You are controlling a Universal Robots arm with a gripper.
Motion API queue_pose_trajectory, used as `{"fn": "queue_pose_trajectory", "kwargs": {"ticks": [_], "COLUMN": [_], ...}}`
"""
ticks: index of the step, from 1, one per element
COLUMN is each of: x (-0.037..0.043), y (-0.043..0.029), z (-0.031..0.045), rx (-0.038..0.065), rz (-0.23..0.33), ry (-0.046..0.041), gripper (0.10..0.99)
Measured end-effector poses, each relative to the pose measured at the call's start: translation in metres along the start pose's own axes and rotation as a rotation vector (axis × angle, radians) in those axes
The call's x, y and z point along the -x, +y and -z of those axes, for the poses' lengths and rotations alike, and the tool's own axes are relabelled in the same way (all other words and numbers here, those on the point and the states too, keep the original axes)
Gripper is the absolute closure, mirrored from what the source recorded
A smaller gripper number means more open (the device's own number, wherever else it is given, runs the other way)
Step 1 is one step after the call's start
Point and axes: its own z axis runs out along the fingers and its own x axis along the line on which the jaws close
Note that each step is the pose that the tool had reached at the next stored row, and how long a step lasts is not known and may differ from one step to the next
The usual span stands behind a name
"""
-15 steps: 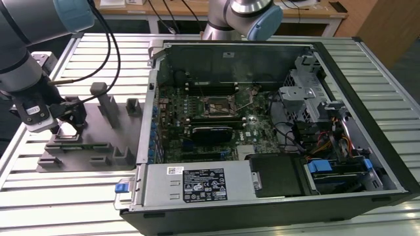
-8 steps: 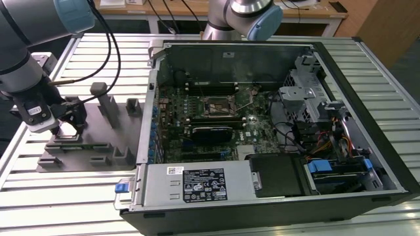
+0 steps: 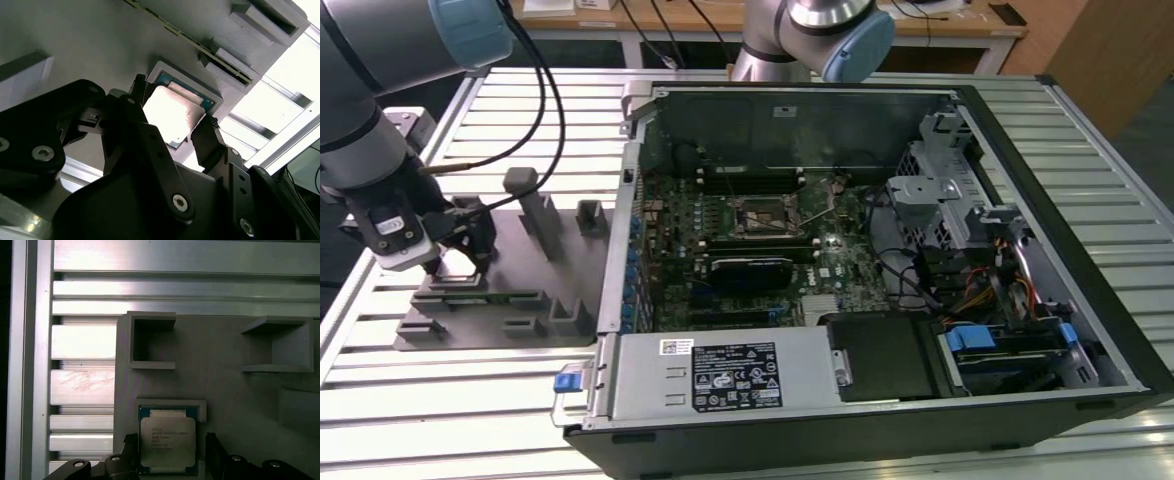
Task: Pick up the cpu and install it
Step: 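Pick up the cpu and move it towards the insertion slot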
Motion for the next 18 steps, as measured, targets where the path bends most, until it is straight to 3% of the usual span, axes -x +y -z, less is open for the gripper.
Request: {"fn": "queue_pose_trajectory", "kwargs": {"ticks": [18], "x": [-0.0013], "y": [0.0000], "z": [-0.0002], "rx": [0.000], "rz": [-0.016], "ry": [-0.0006], "gripper": [0.439]}}
